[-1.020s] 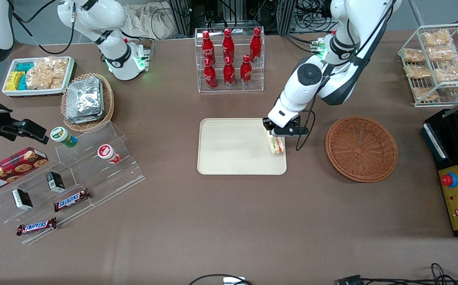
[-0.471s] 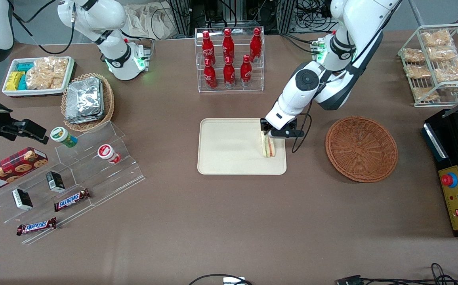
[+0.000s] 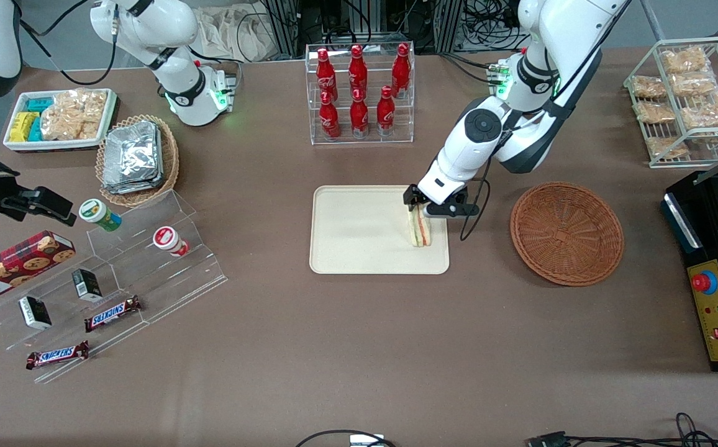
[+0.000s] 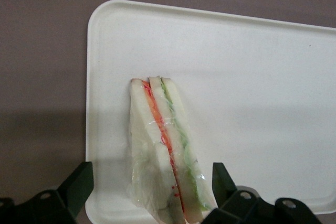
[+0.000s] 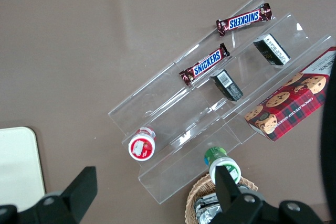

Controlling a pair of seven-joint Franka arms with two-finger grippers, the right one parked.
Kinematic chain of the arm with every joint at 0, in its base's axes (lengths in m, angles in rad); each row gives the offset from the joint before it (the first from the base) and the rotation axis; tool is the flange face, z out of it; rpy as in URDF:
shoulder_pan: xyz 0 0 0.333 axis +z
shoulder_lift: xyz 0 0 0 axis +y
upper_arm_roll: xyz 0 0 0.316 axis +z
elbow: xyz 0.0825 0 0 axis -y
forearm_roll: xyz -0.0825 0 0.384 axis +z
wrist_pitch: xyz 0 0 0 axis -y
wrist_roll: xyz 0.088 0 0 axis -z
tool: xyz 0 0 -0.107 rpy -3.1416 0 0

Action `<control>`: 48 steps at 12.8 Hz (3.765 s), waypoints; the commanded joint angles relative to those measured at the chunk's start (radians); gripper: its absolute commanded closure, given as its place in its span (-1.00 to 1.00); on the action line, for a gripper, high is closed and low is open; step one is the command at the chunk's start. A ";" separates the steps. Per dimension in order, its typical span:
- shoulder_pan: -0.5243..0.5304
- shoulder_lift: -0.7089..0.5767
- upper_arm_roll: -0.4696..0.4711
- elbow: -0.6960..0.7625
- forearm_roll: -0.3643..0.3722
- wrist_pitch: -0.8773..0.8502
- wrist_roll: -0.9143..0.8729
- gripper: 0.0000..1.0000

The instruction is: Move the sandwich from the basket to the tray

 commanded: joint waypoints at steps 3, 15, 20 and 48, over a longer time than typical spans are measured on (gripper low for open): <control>0.002 -0.111 0.001 0.103 0.019 -0.254 -0.069 -1.00; 0.151 -0.083 0.003 0.843 0.056 -1.092 0.221 -1.00; 0.183 -0.065 0.009 0.922 -0.053 -1.022 0.227 -1.00; -0.144 -0.280 0.696 0.794 -0.102 -1.146 0.602 -1.00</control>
